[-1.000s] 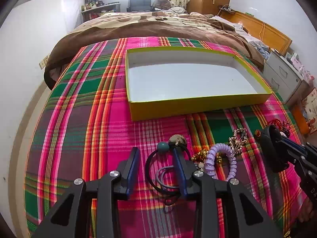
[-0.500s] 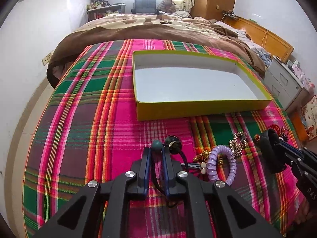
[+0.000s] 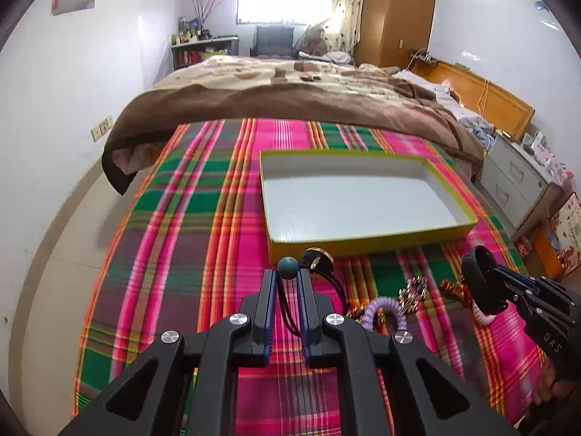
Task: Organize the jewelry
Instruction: 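Carry both held items into the white box and open both tools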
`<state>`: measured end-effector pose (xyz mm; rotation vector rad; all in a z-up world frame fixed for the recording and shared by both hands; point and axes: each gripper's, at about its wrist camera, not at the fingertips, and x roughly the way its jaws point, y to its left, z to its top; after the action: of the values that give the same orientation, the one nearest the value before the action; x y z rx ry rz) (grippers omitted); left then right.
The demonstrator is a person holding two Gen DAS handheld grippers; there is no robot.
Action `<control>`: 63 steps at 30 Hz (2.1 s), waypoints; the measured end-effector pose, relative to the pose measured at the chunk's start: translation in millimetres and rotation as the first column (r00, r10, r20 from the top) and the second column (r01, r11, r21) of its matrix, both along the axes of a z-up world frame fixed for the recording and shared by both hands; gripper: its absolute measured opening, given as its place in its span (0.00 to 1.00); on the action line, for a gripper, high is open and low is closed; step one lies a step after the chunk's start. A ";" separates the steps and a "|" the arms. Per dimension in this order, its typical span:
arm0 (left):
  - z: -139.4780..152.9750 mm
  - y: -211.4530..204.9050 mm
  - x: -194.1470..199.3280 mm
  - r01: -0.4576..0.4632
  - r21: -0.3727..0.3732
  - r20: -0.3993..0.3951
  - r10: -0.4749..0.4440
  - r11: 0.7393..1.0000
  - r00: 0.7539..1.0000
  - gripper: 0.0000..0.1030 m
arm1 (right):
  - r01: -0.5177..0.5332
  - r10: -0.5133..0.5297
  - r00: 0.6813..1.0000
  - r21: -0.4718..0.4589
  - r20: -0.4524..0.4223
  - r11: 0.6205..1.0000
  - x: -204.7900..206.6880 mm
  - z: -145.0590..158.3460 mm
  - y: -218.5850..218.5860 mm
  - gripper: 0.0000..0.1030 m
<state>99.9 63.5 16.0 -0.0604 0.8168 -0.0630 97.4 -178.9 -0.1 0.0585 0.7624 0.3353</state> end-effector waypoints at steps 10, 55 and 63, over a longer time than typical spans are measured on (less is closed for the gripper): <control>20.6 2.1 26.7 -0.026 -0.025 0.030 0.027 0.999 0.999 0.11 | 0.046 -0.045 0.998 -0.019 0.042 0.999 33.9 24.5 -12.6 0.12; -54.6 -15.1 185.0 -0.028 -0.002 -0.146 0.028 1.000 0.989 0.12 | 0.107 -0.131 0.986 -0.205 -0.106 0.973 185.1 -24.2 -9.1 0.12; -55.7 -16.5 185.4 -0.023 -0.004 -0.153 0.023 1.000 0.988 0.12 | 0.103 -0.131 0.983 -0.205 -0.130 0.973 190.1 -27.2 -10.4 0.12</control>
<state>285.3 47.1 -39.7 -0.0806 0.9687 -0.0392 287.5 -189.4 -27.3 -0.0603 0.9269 0.1423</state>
